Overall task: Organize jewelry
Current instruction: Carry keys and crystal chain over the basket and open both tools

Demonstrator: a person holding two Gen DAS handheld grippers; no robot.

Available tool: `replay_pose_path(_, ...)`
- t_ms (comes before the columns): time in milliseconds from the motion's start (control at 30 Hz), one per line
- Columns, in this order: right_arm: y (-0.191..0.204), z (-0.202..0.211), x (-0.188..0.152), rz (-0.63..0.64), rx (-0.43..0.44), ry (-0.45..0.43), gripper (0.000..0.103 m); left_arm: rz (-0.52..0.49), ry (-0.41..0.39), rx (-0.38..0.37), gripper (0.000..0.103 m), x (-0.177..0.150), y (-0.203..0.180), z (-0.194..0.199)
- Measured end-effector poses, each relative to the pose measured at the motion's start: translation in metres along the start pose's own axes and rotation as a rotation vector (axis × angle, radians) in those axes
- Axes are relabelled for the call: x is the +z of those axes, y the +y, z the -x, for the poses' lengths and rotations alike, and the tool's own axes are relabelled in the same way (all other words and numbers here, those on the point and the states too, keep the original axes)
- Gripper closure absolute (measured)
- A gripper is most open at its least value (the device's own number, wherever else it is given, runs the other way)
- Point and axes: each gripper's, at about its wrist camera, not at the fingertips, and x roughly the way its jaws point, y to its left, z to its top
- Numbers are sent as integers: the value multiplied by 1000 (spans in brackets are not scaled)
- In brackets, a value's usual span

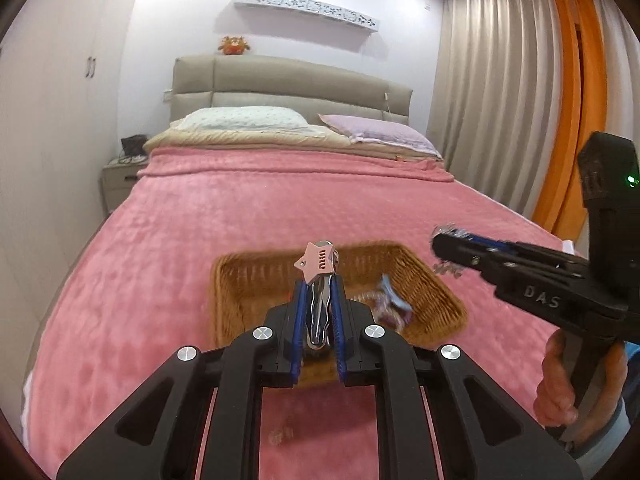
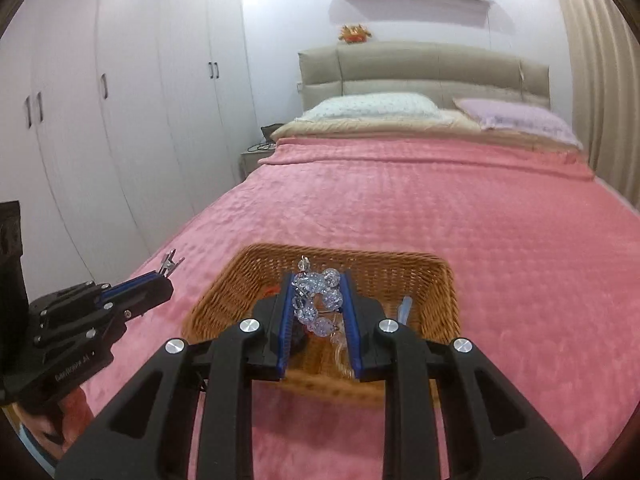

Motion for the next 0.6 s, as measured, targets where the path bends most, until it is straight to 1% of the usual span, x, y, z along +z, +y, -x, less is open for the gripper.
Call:
replay_pose_path(100,-17,-34,7,-60,25,53,83,15,17,-2,92,8,3,-26)
replay_pose_path(233,-30,-75,1,-98,16,119,83,38,60,8,92,4,10,-57)
replay_pose_path(433,-40,-105,-26,-102,-10,192,83,84,129,17,92,-17,26,-86)
replay_pose_path(567,-45,-112,-31,-120,-17,219,82,117,152,12,91,-21,33,-94)
replay_pose_path(600,-46,-111,-31,-127,-12,218,79,120,152,9,91,-21,34,-93)
